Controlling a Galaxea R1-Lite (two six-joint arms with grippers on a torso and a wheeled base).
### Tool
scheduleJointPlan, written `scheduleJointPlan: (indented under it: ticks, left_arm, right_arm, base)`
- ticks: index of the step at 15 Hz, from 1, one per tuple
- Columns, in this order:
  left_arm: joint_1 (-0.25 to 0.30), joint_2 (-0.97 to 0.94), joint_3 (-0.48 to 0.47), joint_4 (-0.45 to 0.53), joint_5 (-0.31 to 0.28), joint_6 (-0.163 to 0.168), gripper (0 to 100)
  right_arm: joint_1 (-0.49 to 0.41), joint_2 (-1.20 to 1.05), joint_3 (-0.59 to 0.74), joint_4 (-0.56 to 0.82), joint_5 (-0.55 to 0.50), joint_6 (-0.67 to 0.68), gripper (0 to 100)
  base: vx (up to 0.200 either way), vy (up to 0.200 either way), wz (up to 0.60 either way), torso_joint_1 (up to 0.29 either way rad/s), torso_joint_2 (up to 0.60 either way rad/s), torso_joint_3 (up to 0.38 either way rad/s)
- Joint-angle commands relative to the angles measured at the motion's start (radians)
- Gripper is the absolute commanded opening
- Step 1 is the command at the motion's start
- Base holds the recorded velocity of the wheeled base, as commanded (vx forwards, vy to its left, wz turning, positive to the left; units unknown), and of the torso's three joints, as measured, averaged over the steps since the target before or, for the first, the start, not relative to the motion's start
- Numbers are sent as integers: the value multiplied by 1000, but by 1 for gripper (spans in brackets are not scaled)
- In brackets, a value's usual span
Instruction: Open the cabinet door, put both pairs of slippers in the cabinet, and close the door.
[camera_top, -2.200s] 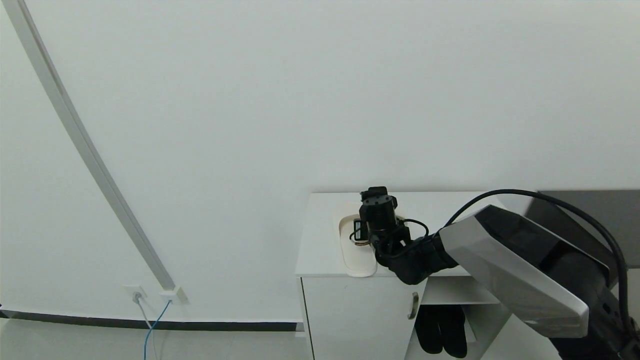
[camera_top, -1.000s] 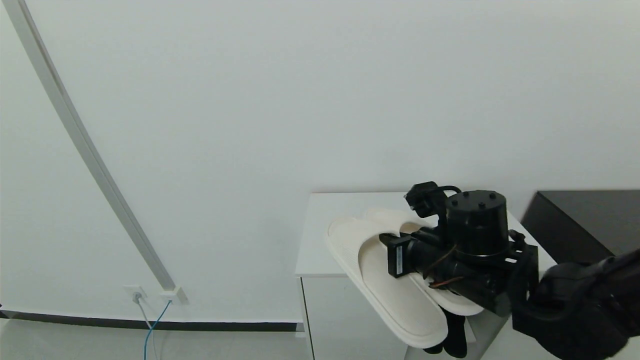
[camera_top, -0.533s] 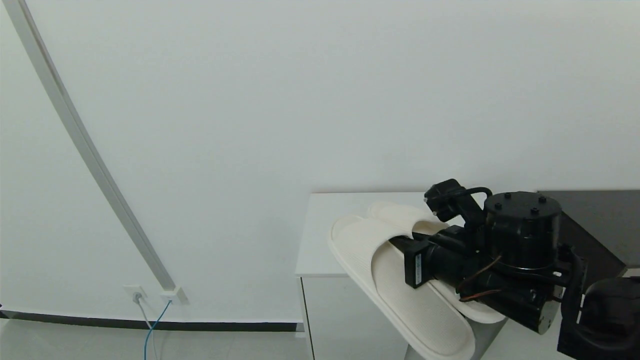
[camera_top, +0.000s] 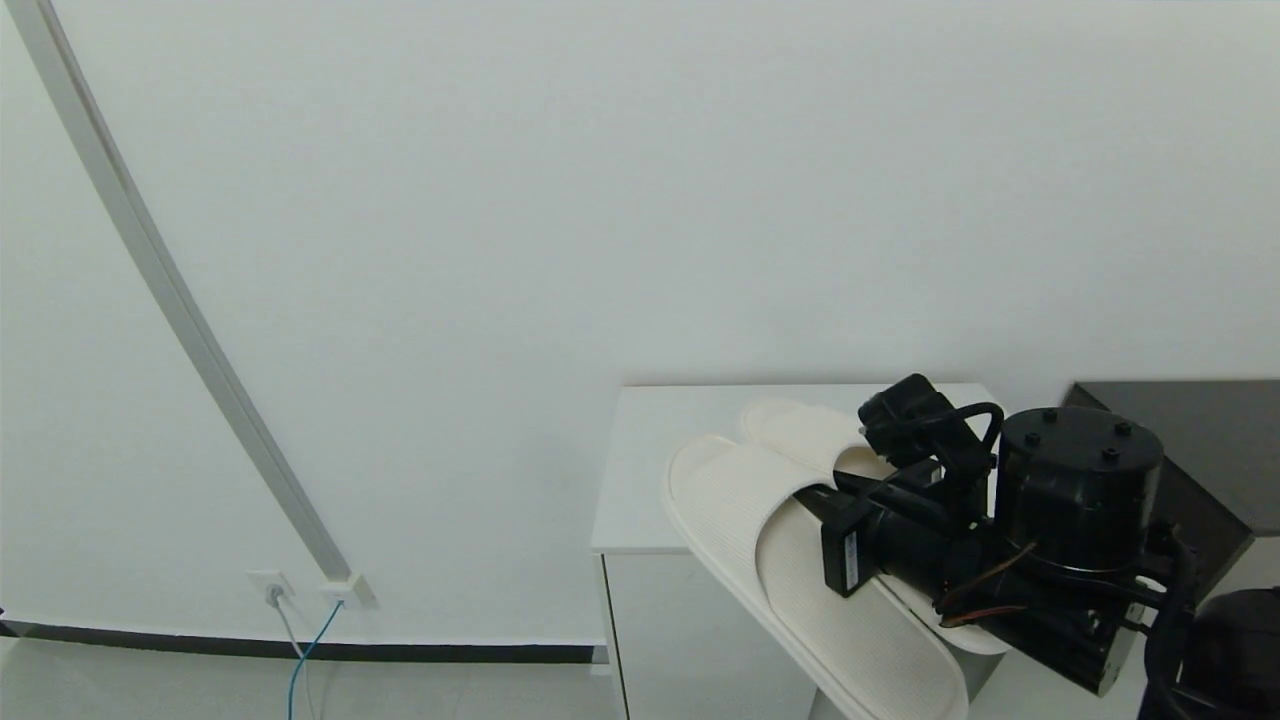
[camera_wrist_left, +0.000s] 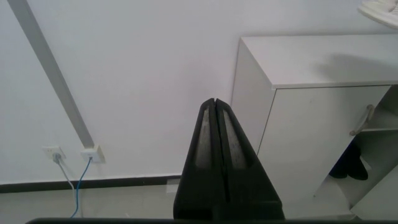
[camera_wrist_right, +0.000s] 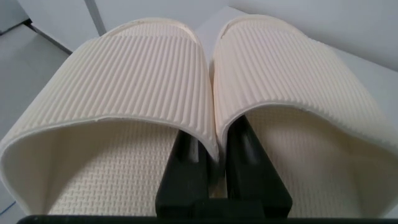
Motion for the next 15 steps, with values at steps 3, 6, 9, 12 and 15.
scheduleJointPlan:
  ticks: [3, 6, 9, 12, 15]
  left_arm:
    - [0, 1, 0, 0, 0, 0, 0]
    - [0, -1, 0, 0, 0, -2, 0]
    - [0, -1, 0, 0, 0, -2, 0]
    - [0, -1, 0, 0, 0, -2, 0]
    - [0, 1, 0, 0, 0, 0, 0]
  right_arm:
    - [-1, 9, 1, 1, 0, 0, 0]
    - [-6, 22, -1, -1, 0, 0, 0]
    - [-7, 38, 2, -2, -2, 1, 0]
    - [-6, 38, 2, -2, -2, 0, 0]
    - [-6, 46, 4, -2, -5, 0, 0]
  base:
    - [-200, 0, 0, -1, 2, 1]
    - [-200, 0, 0, 7, 7, 4]
    - [-200, 0, 0, -6, -4, 4]
    - [0, 0, 0, 0, 0, 0]
    - [0, 0, 0, 0, 0, 0]
